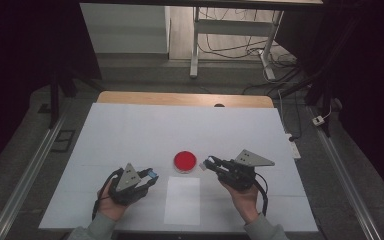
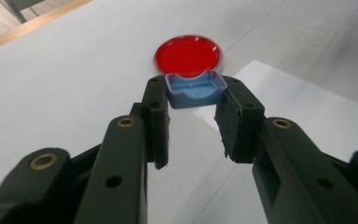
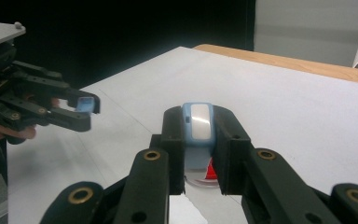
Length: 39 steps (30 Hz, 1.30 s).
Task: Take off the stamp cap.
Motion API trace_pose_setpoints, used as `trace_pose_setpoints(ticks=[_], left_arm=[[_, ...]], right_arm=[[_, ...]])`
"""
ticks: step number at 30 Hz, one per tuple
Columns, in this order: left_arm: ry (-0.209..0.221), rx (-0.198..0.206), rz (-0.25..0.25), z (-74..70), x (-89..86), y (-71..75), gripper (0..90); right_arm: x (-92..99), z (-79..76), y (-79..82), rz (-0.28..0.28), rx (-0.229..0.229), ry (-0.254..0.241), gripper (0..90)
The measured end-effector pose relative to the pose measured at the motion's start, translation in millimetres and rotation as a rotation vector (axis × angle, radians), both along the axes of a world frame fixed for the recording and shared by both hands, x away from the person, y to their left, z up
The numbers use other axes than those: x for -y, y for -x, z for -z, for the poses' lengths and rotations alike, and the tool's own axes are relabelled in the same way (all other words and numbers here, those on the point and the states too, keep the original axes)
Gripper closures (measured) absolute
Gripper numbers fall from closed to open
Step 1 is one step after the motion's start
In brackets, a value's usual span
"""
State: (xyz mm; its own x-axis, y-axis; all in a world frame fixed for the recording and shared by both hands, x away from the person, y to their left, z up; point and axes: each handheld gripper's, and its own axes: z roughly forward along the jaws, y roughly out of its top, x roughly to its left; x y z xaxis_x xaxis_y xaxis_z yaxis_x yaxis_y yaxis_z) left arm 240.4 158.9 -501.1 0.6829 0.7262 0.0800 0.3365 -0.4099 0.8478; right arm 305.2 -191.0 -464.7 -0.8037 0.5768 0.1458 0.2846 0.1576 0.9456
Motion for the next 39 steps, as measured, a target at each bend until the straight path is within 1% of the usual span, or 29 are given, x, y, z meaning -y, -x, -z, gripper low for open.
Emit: trace_pose_setpoints(ticks=[4, 6, 11, 17, 24, 39], left_arm=[[0.013, -0.005, -0.029, 1.3, -14.4, 6.8, 65.2], [0.021, -0.007, -0.037, 1.7, -18.7, 9.2, 65.1], [0.024, -0.014, -0.055, 3.4, -29.6, 15.0, 65.2], [0.043, -0.029, -0.078, 6.2, -41.5, 20.4, 65.1], [0.049, -0.038, -0.081, 7.9, -43.4, 20.5, 65.1], [0.042, -0.044, -0.083, 10.2, -43.4, 19.6, 65.1]], right_arm=[[1.0, 0.4, -0.9, 0.003, -0.001, 0.001, 75.2], [1.4, 0.4, -1.1, 0.004, -0.002, 0.001, 75.2], [2.7, 0.5, -2.1, 0.008, 0.001, 0.002, 75.2], [4.3, 1.2, -3.3, 0.012, 0.003, 0.000, 75.2], [4.7, 1.5, -3.9, 0.015, 0.002, 0.003, 75.2], [4.2, 0.9, -3.7, 0.010, 0.004, 0.004, 75.2]])
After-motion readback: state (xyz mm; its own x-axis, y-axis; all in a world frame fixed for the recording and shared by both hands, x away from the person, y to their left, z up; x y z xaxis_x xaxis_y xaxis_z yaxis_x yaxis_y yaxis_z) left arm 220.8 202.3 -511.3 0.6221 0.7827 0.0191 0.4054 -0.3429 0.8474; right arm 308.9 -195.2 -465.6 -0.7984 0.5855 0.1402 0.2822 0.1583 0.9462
